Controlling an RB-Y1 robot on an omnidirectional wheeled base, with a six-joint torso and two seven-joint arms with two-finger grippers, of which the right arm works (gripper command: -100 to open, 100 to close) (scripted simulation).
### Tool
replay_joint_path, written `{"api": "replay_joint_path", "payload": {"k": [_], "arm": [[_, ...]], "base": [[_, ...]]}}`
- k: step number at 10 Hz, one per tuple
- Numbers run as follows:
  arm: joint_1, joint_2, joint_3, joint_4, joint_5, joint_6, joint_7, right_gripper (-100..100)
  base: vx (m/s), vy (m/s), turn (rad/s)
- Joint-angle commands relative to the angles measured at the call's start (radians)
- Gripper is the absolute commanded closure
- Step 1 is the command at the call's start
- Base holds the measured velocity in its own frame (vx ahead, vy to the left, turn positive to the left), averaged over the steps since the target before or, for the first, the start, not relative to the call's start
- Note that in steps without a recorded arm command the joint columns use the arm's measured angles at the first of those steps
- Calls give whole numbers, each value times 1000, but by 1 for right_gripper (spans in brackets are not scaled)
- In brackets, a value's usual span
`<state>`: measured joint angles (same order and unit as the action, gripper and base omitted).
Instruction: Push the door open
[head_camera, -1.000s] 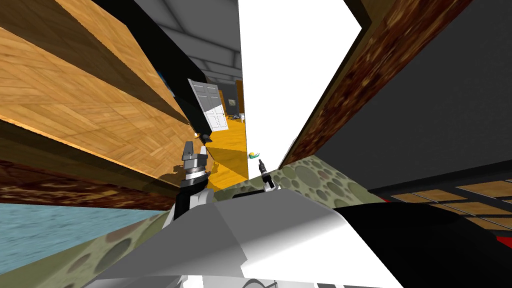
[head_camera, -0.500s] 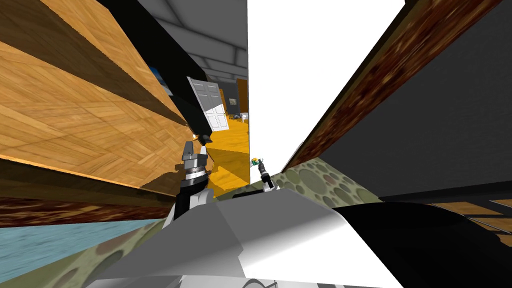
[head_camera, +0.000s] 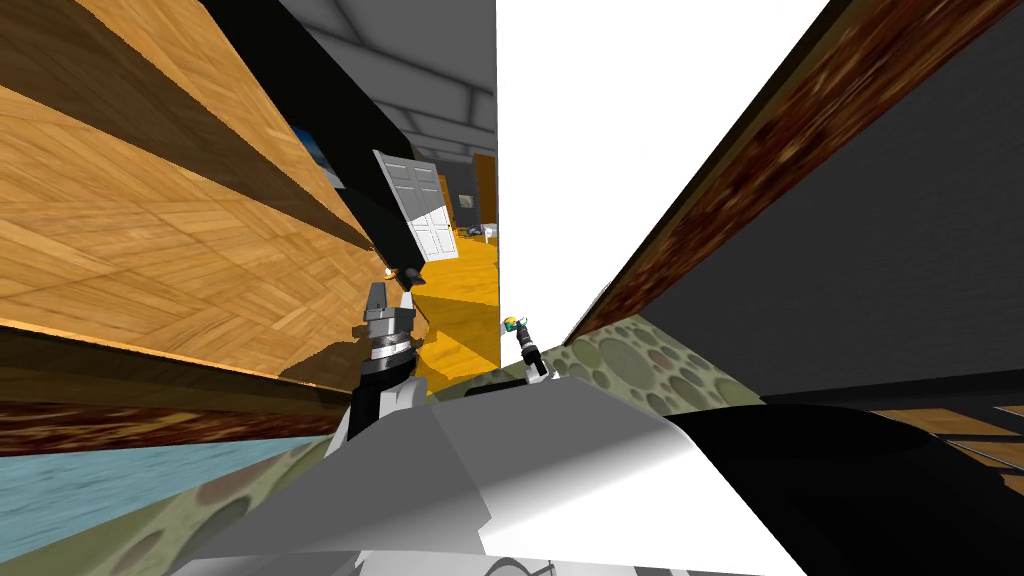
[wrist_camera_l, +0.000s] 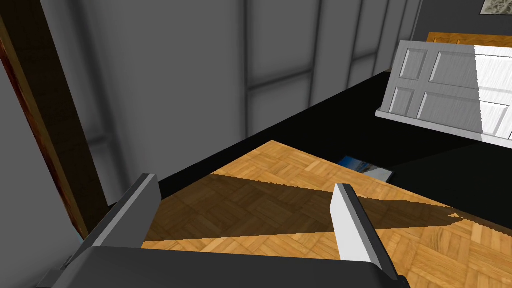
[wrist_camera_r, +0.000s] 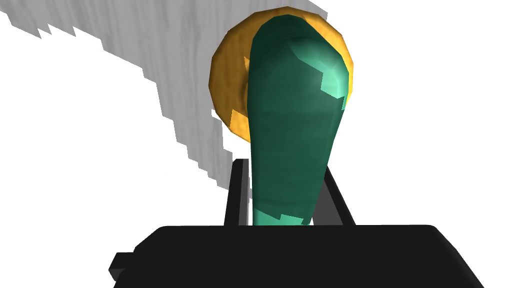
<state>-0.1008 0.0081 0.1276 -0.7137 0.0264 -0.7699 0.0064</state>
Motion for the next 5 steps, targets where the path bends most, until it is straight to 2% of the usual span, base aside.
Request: {"api": "replay_joint_path", "payload": {"k": [1, 2, 3, 5], "arm": [[6, -1, 1, 3, 0, -1, 0, 100], [6, -1, 1, 3, 0, -1, 0, 100], [0, -17, -13, 0, -7, 0, 4, 100], [0, -28, -24, 1, -12, 0, 7, 100]], "base": [[0, 0, 0], [0, 0, 0], [101, 44, -15], [141, 67, -36]]}}
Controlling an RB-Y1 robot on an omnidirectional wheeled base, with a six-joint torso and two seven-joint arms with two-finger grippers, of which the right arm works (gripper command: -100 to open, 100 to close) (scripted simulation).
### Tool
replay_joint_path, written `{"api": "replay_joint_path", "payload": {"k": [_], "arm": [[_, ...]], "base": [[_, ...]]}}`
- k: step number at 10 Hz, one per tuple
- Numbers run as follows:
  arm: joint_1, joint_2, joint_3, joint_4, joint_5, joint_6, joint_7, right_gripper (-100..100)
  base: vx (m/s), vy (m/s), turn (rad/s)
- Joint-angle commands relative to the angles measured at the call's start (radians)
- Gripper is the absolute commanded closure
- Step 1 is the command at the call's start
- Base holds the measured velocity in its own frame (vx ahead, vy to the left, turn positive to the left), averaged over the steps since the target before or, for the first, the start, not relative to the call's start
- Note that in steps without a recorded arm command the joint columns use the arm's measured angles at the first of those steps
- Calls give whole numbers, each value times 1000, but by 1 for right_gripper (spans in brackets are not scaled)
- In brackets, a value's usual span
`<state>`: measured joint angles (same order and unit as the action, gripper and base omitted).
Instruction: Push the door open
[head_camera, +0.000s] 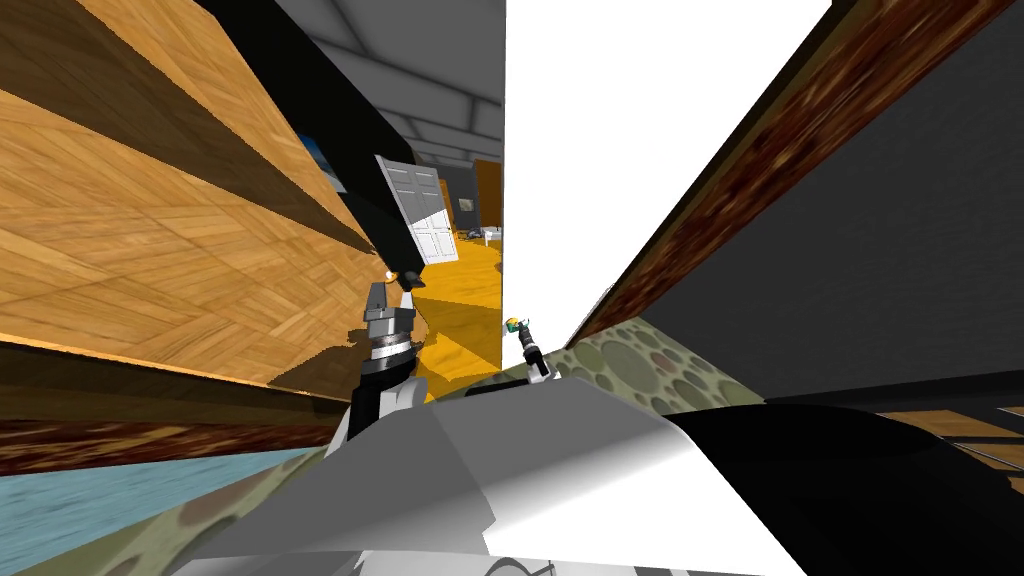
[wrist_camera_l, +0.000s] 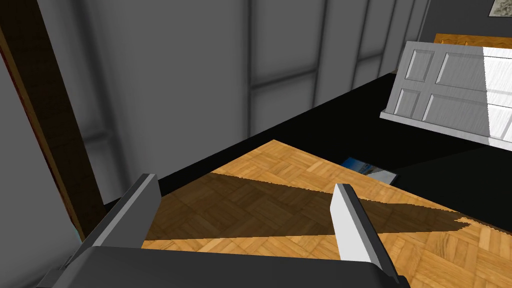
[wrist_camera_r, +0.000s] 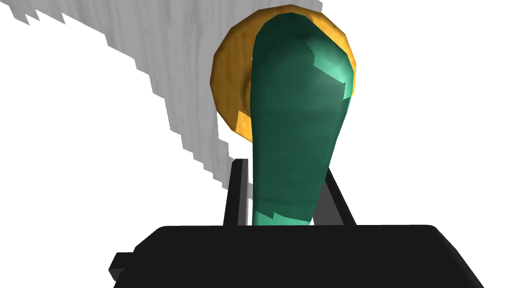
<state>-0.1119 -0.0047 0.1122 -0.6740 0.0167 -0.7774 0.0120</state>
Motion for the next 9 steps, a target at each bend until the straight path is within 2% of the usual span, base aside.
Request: {"api": "replay_joint_path", "payload": {"k": [1, 5, 8, 9], "arm": [[11, -15, -8, -39, -3, 7, 1, 100], [11, -46, -51, -38, -25, 7, 14, 100], [11, -59, -86, -37, -44, 7, 25, 100], [11, -59, -86, -37, -44, 7, 25, 100]], "base": [[95, 53, -1], [186, 79, -56], [194, 107, -63], [132, 71, -34]]}}
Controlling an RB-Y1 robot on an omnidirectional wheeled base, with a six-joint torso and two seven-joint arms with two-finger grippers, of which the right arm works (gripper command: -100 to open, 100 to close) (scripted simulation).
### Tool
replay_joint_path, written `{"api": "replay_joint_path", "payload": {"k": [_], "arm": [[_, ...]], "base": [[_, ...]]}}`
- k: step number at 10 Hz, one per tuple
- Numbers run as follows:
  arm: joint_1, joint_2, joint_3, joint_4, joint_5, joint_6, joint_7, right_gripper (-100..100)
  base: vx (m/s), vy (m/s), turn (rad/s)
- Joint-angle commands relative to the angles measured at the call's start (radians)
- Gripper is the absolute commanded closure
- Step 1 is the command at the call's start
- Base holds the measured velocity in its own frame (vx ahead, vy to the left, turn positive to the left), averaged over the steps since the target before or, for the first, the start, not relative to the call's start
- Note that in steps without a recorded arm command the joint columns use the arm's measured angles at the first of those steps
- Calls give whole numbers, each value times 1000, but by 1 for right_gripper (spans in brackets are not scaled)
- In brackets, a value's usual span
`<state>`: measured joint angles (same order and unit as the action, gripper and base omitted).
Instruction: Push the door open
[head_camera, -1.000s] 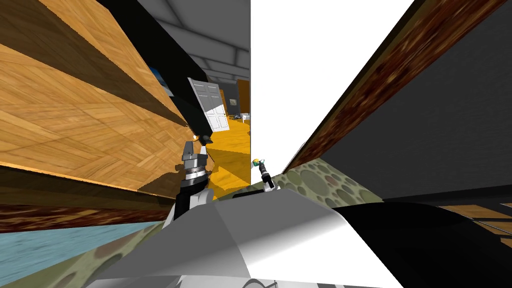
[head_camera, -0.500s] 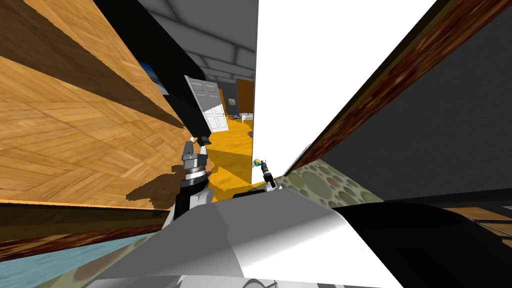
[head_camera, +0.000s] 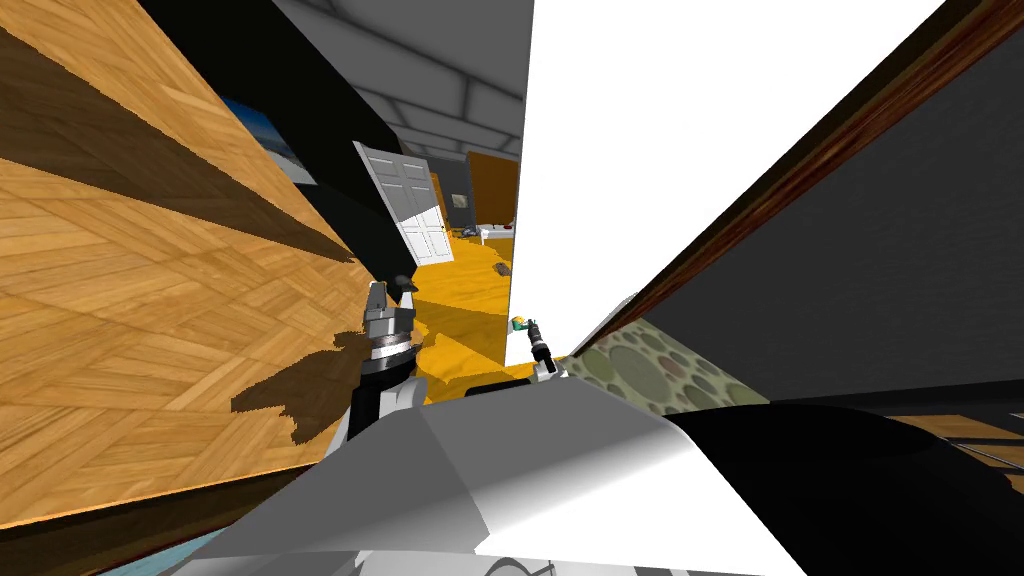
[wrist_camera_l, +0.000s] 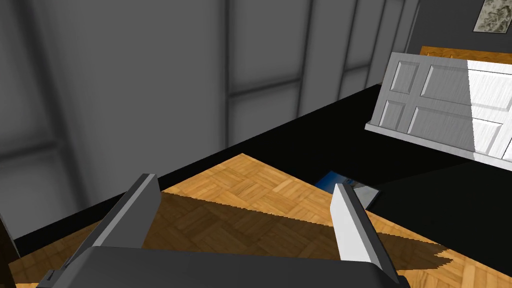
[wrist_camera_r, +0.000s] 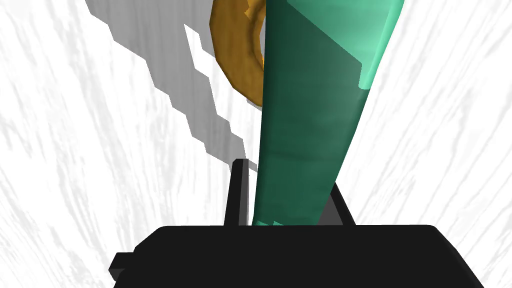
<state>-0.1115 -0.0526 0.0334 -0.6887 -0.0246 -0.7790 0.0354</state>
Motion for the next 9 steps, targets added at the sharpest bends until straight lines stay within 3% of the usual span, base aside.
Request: {"api": "replay_joint_path", "payload": {"k": [1, 5, 9], "arm": [[10, -15, -26, -22, -12, 9, 7, 100], [10, -16, -64, -22, -32, 9, 19, 100], [9, 0, -117, -20, -60, 9, 35, 100]], "base": [[136, 91, -49], [181, 115, -74], [168, 105, -75]]}}
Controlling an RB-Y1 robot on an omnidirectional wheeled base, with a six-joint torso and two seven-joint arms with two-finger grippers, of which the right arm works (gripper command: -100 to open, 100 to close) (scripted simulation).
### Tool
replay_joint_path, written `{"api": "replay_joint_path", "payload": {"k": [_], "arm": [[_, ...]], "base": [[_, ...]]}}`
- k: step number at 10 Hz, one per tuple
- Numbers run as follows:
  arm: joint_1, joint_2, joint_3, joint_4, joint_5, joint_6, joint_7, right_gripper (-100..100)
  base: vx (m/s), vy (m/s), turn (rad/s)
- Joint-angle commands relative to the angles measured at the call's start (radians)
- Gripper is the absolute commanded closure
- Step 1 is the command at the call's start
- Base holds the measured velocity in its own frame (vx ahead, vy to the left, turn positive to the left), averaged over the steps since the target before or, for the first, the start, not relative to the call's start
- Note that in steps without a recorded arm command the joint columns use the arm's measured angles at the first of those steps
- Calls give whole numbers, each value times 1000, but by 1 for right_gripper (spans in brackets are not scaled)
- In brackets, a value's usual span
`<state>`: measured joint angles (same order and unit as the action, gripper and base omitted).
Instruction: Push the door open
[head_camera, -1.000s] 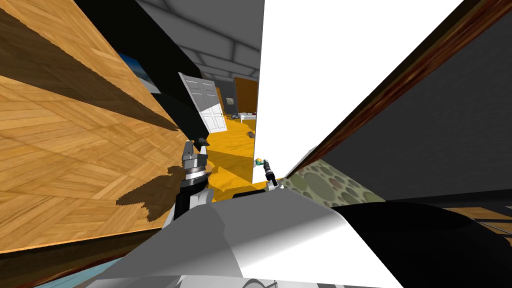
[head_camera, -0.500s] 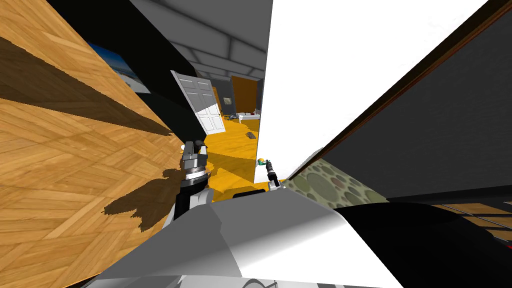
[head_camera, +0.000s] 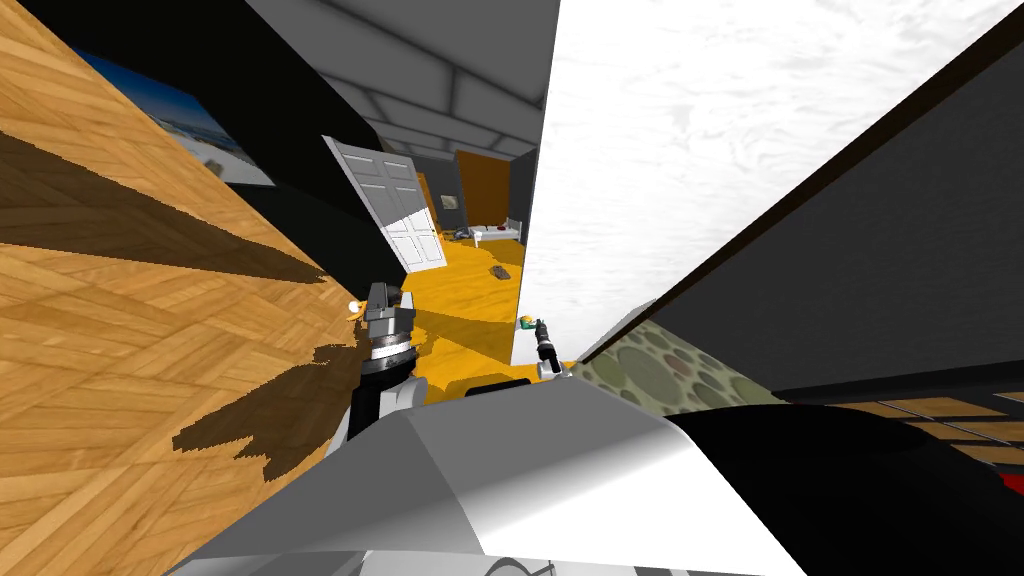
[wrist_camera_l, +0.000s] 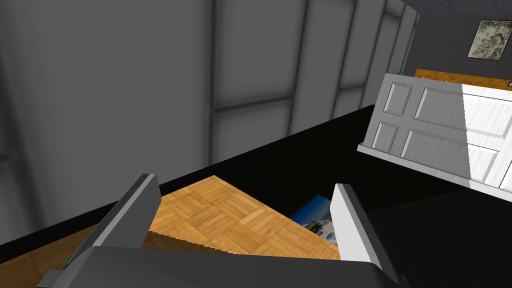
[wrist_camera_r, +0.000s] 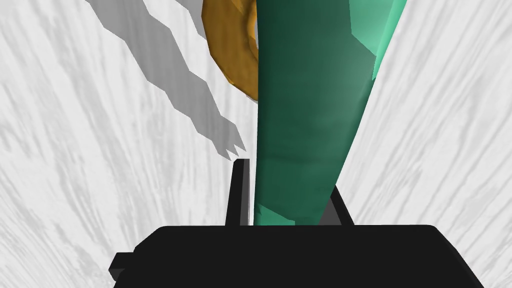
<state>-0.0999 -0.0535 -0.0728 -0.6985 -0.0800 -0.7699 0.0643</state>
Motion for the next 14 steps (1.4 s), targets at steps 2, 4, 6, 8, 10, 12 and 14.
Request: {"api": "replay_joint_path", "payload": {"k": [2, 4, 6, 8, 10, 12, 14], "arm": [[-2, 13, -31, -10, -15, 0, 12, 100], [-2, 25, -47, -10, -23, 0, 16, 100], [-3, 41, -63, -9, -32, -1, 21, 100], [4, 9, -85, -10, -42, -3, 24, 100], [4, 0, -97, -10, -49, -3, 28, 100], [5, -12, -116, -10, -61, -4, 34, 100], [5, -21, -135, -9, -71, -5, 40, 100]], "base": [[182, 118, -81], [188, 69, -53], [171, 70, -58], [95, 21, -48], [165, 33, -36], [193, 50, -40], [202, 36, -42]]}}
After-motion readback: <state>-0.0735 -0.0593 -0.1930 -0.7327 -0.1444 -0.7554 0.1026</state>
